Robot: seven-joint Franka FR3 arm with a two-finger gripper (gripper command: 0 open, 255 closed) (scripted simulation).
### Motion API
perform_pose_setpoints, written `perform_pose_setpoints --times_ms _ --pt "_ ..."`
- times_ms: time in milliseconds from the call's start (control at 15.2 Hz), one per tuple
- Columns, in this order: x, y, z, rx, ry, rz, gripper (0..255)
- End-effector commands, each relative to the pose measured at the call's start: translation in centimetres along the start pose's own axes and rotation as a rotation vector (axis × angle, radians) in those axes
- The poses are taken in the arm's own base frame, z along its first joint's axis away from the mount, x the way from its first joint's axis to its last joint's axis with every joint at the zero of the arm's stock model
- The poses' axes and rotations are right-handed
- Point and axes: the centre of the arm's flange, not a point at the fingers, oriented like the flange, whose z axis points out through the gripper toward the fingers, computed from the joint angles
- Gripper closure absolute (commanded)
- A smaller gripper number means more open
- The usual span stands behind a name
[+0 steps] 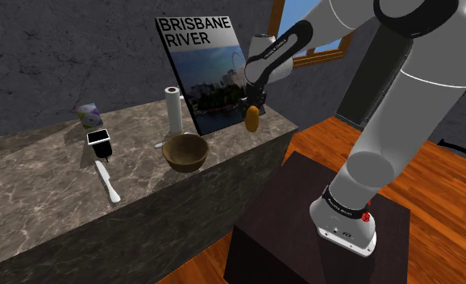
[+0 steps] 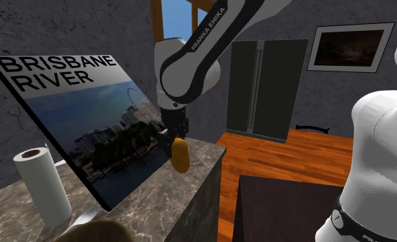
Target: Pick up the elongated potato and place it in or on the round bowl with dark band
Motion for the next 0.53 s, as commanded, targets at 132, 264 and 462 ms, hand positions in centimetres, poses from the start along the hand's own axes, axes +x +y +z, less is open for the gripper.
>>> perform_pose_setpoints --times_ms 132,264,462 --pt "0.1 0.1 -2.1 0.000 -0.001 0.000 255" --pt "0.1 0.2 -3.1 0.000 -0.001 0.000 255" --pt "0.2 0.2 -4.7 0.000 -0.001 0.000 255"
